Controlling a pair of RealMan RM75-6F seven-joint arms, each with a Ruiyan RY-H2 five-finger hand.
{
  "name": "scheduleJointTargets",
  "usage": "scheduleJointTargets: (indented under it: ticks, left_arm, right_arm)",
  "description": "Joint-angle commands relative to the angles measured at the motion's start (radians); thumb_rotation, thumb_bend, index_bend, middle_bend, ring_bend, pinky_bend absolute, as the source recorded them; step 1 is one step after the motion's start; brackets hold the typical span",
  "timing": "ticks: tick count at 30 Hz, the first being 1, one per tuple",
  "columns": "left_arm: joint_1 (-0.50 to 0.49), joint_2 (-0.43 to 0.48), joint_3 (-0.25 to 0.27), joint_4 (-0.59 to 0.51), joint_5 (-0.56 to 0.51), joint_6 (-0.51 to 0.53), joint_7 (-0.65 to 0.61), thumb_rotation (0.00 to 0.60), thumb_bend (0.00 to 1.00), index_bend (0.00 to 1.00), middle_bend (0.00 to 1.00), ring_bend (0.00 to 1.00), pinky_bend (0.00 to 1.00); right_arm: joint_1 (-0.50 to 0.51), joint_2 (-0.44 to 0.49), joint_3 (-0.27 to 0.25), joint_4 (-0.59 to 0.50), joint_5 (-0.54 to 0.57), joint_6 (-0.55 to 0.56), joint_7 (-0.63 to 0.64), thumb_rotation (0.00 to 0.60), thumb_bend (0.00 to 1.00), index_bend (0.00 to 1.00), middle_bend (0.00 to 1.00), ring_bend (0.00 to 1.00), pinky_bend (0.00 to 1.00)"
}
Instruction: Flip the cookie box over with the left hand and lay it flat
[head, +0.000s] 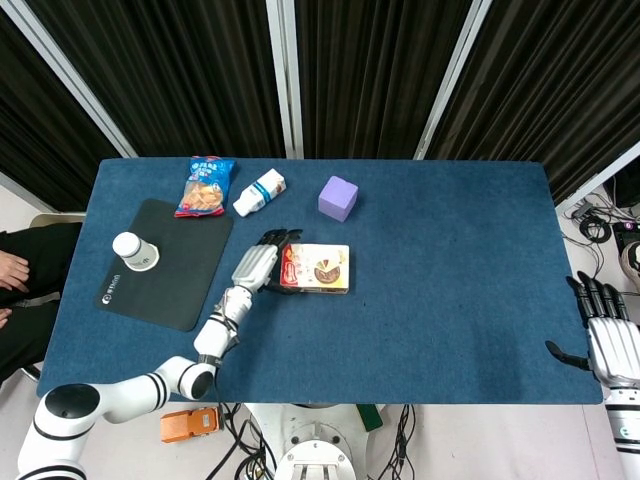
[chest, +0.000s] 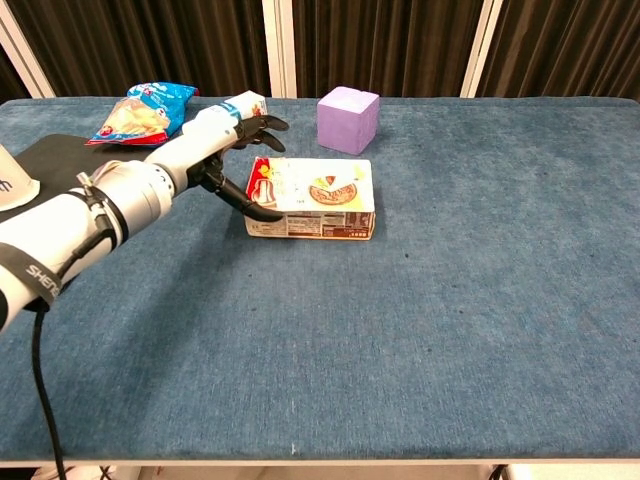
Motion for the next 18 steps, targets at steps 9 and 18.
scheduleJointTargets:
  ticks: [9,18]
  left_arm:
    - [0.073,0.220,-0.010,-0.219,-0.052,0.056,0.195,0.600,0.00,0.00,0.01,0.00,0.00]
    - [0.276,0.517,0.067,-0.514,-0.039,0.302,0.388,0.600,0.00,0.00,0.02,0.00,0.00]
  right_arm:
    - [0.010,-0.001,0.000,0.035,-0.003,-0.022,0.072,0.600,0.28,0.00,0.00,0.00,0.00]
    - [0.023,-0.006,0.012,0.093,-0.008,-0.024,0.153,0.600,0.28,0.00,0.00,0.00,0.00]
